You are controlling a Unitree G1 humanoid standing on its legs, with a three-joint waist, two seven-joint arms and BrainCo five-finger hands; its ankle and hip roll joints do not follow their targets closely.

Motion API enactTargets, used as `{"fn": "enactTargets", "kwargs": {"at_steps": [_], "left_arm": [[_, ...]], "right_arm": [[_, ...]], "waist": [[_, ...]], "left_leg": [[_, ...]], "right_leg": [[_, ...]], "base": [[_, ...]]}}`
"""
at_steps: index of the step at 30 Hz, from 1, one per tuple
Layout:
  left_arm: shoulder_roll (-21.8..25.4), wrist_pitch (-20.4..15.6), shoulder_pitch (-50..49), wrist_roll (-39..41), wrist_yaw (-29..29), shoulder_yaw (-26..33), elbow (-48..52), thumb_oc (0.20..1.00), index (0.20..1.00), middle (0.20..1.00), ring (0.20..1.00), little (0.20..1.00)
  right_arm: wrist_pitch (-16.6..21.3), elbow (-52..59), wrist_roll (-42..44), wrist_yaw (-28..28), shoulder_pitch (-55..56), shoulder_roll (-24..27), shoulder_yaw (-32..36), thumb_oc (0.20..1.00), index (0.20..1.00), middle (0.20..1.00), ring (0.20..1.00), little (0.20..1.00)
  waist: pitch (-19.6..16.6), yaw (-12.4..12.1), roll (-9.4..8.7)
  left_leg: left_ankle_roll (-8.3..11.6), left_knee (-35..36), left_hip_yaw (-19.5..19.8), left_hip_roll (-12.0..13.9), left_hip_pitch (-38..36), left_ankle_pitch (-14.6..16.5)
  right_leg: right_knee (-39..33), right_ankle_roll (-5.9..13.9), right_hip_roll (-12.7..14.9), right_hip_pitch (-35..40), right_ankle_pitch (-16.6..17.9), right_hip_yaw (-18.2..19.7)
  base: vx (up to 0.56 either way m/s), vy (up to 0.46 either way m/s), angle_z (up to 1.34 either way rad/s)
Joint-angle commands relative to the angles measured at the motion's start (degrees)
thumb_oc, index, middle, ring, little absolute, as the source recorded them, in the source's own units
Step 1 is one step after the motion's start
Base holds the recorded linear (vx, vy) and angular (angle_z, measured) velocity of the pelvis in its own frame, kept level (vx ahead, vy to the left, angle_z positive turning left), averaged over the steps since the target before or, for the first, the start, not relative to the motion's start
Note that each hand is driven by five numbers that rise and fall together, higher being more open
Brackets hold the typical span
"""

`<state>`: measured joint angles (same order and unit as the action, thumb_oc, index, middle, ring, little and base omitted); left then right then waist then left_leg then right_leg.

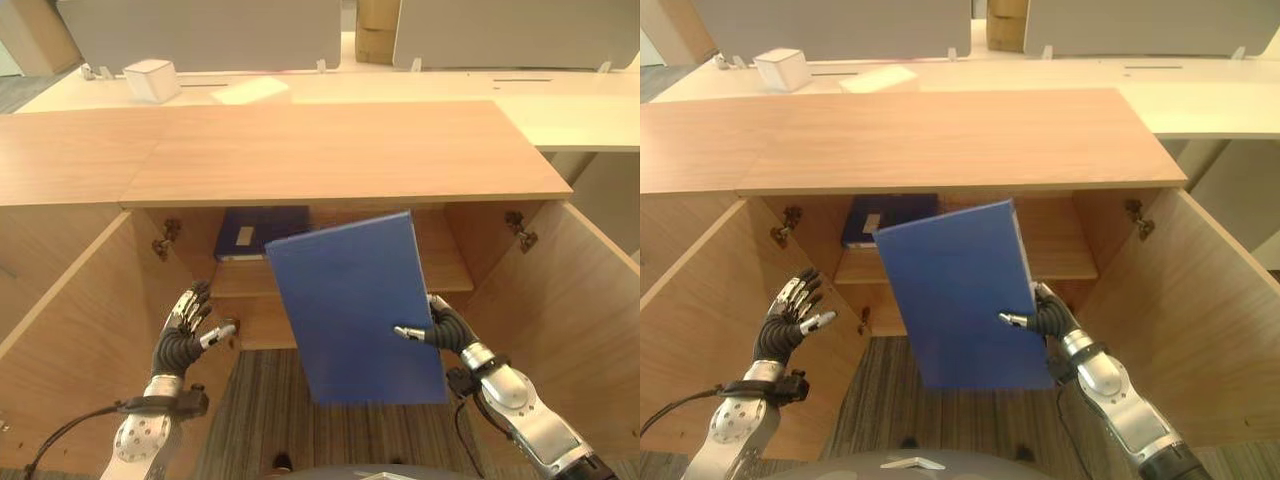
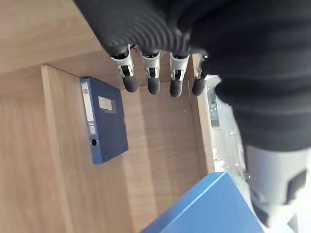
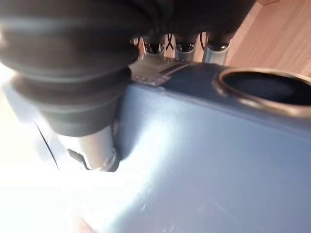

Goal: Put the empty folder in the office cabinet

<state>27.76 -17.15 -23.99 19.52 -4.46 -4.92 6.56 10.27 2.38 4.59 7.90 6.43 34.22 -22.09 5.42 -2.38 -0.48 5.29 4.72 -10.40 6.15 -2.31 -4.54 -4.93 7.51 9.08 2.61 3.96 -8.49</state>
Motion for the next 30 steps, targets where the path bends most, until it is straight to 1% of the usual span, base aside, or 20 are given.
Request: {"fn": "enactTargets", "kwargs": {"at_steps": [1, 2, 3, 5, 6, 8, 10, 12, 14, 15, 18, 21, 24, 25, 26, 28, 30], "left_arm": [[5.0, -6.8, 6.4, -5.1, 4.2, -1.5, -0.4, 1.0, 1.0, 1.0, 1.0, 1.0], [5.6, -7.1, 6.8, -5.5, 5.0, -2.3, -1.0, 1.0, 1.0, 1.0, 1.0, 1.0], [5.6, -7.1, 6.8, -5.5, 5.0, -2.3, -1.0, 1.0, 1.0, 1.0, 1.0, 1.0], [7.1, -7.6, 7.8, -6.3, 6.2, -4.1, -1.9, 1.0, 1.0, 1.0, 1.0, 1.0], [8.6, -7.8, 8.2, -6.9, 6.9, -5.9, -3.1, 1.0, 1.0, 1.0, 1.0, 1.0], [9.5, -8.1, 9.1, -8.5, 8.7, -8.6, -6.2, 1.0, 1.0, 1.0, 1.0, 1.0], [9.4, -8.3, 9.3, -8.6, 8.9, -8.7, -6.5, 1.0, 1.0, 1.0, 1.0, 1.0], [9.2, -8.2, 9.7, -9.5, 10.1, -10.3, -10.4, 1.0, 1.0, 1.0, 1.0, 1.0], [8.5, -8.1, 10.1, -9.0, 10.4, -10.7, -12.2, 1.0, 1.0, 1.0, 1.0, 1.0], [7.5, -7.7, 10.5, -9.2, 10.8, -11.1, -15.6, 1.0, 1.0, 1.0, 1.0, 1.0], [6.3, -7.1, 11.9, -11.0, 11.1, -12.0, -20.9, 1.0, 1.0, 1.0, 1.0, 1.0], [4.0, -5.7, 12.3, -8.6, 9.4, -11.3, -27.5, 1.0, 1.0, 1.0, 1.0, 1.0], [3.4, -5.4, 12.3, -8.4, 9.0, -11.2, -29.8, 1.0, 1.0, 1.0, 1.0, 1.0], [2.2, -4.1, 12.4, -10.1, 8.9, -11.8, -36.3, 1.0, 1.0, 1.0, 1.0, 1.0], [1.2, -3.3, 13.6, -11.7, 9.1, -12.7, -41.6, 1.0, 1.0, 1.0, 1.0, 1.0], [0.3, -2.3, 15.3, -13.0, 9.2, -13.7, -47.1, 1.0, 1.0, 1.0, 1.0, 1.0], [0.0, -2.0, 16.7, -13.9, 8.8, -15.3, -50.3, 1.0, 1.0, 1.0, 1.0, 1.0]], "right_arm": [[8.4, 4.9, -4.3, -4.6, -9.7, 1.3, 0.1, 0.2, 0.2, 0.2, 0.2, 0.2], [8.6, 4.5, -5.1, -5.4, -10.2, 1.9, -0.3, 0.2, 0.2, 0.2, 0.2, 0.2], [8.6, 4.5, -5.1, -5.4, -10.2, 1.9, -0.3, 0.2, 0.2, 0.2, 0.2, 0.2], [8.7, 3.5, -6.0, -6.4, -11.0, 3.0, -1.6, 0.2, 0.2, 0.2, 0.2, 0.2], [8.7, 2.2, -6.6, -7.3, -11.8, 3.8, -3.0, 0.2, 0.2, 0.2, 0.2, 0.2], [8.8, -0.4, -8.8, -9.2, -13.3, 4.6, -5.1, 0.2, 0.2, 0.2, 0.2, 0.2], [8.9, -0.7, -8.9, -9.4, -13.5, 4.5, -5.3, 0.2, 0.2, 0.2, 0.2, 0.2], [8.7, -3.8, -10.5, -11.4, -15.4, 4.5, -6.7, 0.2, 0.2, 0.2, 0.2, 0.2], [8.6, -5.2, -10.7, -12.3, -16.1, 4.2, -6.9, 0.2, 0.2, 0.2, 0.2, 0.2], [8.0, -7.4, -11.0, -13.1, -17.2, 3.4, -7.2, 0.2, 0.2, 0.2, 0.2, 0.2], [7.6, -12.0, -9.8, -14.2, -19.6, 1.3, -7.0, 0.2, 0.2, 0.2, 0.2, 0.2], [7.1, -14.1, -8.4, -15.2, -22.6, -0.1, -5.5, 0.2, 0.2, 0.2, 0.2, 0.2], [6.8, -15.2, -7.9, -15.4, -23.8, -0.7, -5.2, 0.2, 0.2, 0.2, 0.2, 0.2], [6.3, -18.9, -6.0, -16.4, -27.5, -2.9, -4.1, 0.2, 0.2, 0.2, 0.2, 0.2], [6.0, -24.0, -2.2, -17.7, -31.8, -5.8, -3.1, 0.2, 0.2, 0.2, 0.2, 0.2], [5.3, -29.3, 1.8, -19.1, -36.2, -8.1, -2.0, 0.2, 0.2, 0.2, 0.2, 0.2], [5.0, -35.6, 5.7, -20.6, -41.4, -8.8, 0.0, 0.2, 0.2, 0.2, 0.2, 0.2]], "waist": [[3.5, -1.0, -1.55], [4.8, -1.0, -1.39], [4.8, -1.0, -1.39], [7.1, -1.1, -1.18], [9.1, -1.2, -0.93], [11.3, -1.5, -0.65], [11.1, -1.4, -0.63], [12.6, -1.7, -0.23], [13.0, -1.7, -0.07], [13.7, -1.9, 0.26], [14.7, -2.2, 0.6], [15.1, -2.7, 0.89], [15.2, -3.0, 0.95], [15.1, -3.7, 0.97], [15.4, -4.6, 0.95], [15.8, -5.5, 0.69], [16.0, -6.3, 0.64]], "left_leg": [[1.6, 0.2, 2.2, 3.5, -0.5, 3.9], [1.61, 0.0, 2.4, 3.5, 0.6, 3.5], [1.61, 0.0, 2.4, 3.5, 0.6, 3.5], [1.68, -0.3, 2.7, 3.5, 3.1, 2.5], [1.72, -0.7, 3.0, 3.6, 5.1, 1.6], [1.79, -1.8, 3.4, 3.6, 8.8, 0.7], [1.78, -2.0, 3.5, 3.6, 9.2, 0.7], [1.84, -2.9, 3.9, 3.5, 12.2, 0.1], [1.86, -3.2, 4.0, 3.5, 13.2, 0.0], [1.89, -3.6, 4.4, 3.5, 14.6, -0.2], [1.89, -4.2, 4.8, 3.3, 16.0, -0.2], [1.73, -4.8, 5.2, 3.0, 16.8, 0.0], [1.64, -5.0, 5.3, 2.8, 17.0, 0.2], [1.44, -5.8, 5.3, 2.4, 17.4, 0.7], [1.09, -7.3, 5.4, 1.6, 18.4, 1.5], [0.69, -9.6, 5.6, 0.6, 20.2, 2.5], [0.01, -12.5, 5.8, -0.9, 22.7, 4.1]], "right_leg": [[1.2, 4.72, 6.5, -2.6, 1.9, -0.2], [1.5, 4.75, 6.5, -3.9, 2.1, 0.0], [1.5, 4.75, 6.5, -3.9, 2.1, 0.0], [2.2, 4.85, 6.6, -6.2, 2.7, 0.2], [2.7, 4.88, 6.7, -8.3, 3.2, 0.3], [3.6, 4.87, 7.0, -11.4, 3.8, 0.3], [3.7, 4.86, 7.0, -11.8, 3.8, 0.3], [4.1, 4.85, 7.3, -14.2, 4.2, 0.4], [4.4, 4.78, 7.5, -15.0, 4.3, 0.4], [4.6, 4.71, 7.8, -16.1, 4.4, 0.4], [4.7, 4.62, 8.1, -16.9, 4.5, 0.2], [4.5, 4.56, 8.3, -17.2, 4.8, 0.1], [4.3, 4.57, 8.4, -17.1, 4.9, 0.1], [4.0, 4.61, 8.5, -17.0, 5.2, 0.2], [3.8, 4.74, 8.9, -17.0, 5.6, 0.2], [3.5, 4.9, 9.5, -17.4, 6.2, 0.5], [3.3, 5.19, 10.5, -18.1, 6.7, 0.7]], "base": [[-0.22, -0.016, 0.07], [-0.16, -0.009, 0.04], [-0.19, -0.003, 0.07], [-0.22, -0.013, -0.01], [-0.25, -0.026, -0.02], [-0.2, -0.024, -0.02], [-0.06, -0.007, 0.04], [-0.11, -0.005, 0.05], [-0.08, -0.001, 0.01], [-0.07, -0.009, 0.04], [-0.05, -0.005, 0.05], [-0.01, 0.002, 0.04], [0.0, 0.017, 0.0], [0.0, 0.089, 0.02], [-0.02, 0.123, -0.02], [-0.03, 0.103, -0.03], [-0.02, 0.135, 0.04]]}}
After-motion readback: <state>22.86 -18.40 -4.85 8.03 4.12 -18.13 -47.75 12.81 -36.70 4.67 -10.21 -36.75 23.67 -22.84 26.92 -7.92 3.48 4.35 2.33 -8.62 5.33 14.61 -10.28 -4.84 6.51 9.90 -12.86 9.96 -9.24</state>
